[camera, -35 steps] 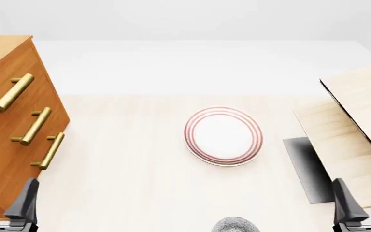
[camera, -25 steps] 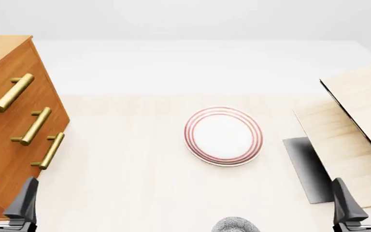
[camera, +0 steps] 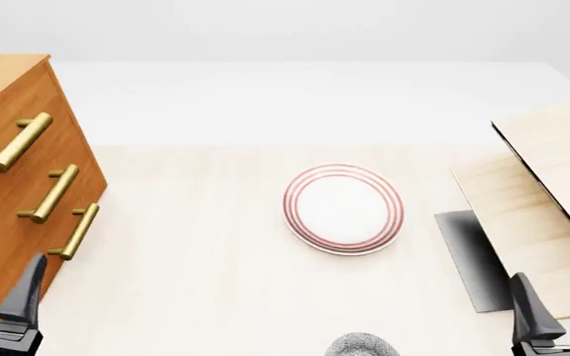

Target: Open the top drawer of the cabinet and put the bowl in it.

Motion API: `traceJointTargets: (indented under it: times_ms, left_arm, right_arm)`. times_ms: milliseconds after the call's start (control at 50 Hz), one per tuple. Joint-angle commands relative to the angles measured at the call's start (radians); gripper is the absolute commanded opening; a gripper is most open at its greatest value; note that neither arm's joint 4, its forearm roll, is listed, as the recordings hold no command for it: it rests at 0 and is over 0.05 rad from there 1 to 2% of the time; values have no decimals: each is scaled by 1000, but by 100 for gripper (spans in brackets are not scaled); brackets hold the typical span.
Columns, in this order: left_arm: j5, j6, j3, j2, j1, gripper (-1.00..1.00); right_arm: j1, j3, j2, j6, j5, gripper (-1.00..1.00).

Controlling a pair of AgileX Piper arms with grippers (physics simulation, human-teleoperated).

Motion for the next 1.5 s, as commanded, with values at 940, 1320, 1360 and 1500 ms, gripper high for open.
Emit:
traceJointTargets:
  times_ms: [940,1320,1360,1500]
  left_arm:
    - [-323,730,-86,498,-23,100]
    - [-397,929,-124,587,52,100]
    - [-414,954,-128,613,53,100]
    - [-499,1024,-113,691,62,100]
  right_arm:
    - [0,0,-1,0,0,100]
    - [0,0,-1,0,0,100]
    - [0,0,0,0,0,100]
    - [0,0,-1,0,0,100]
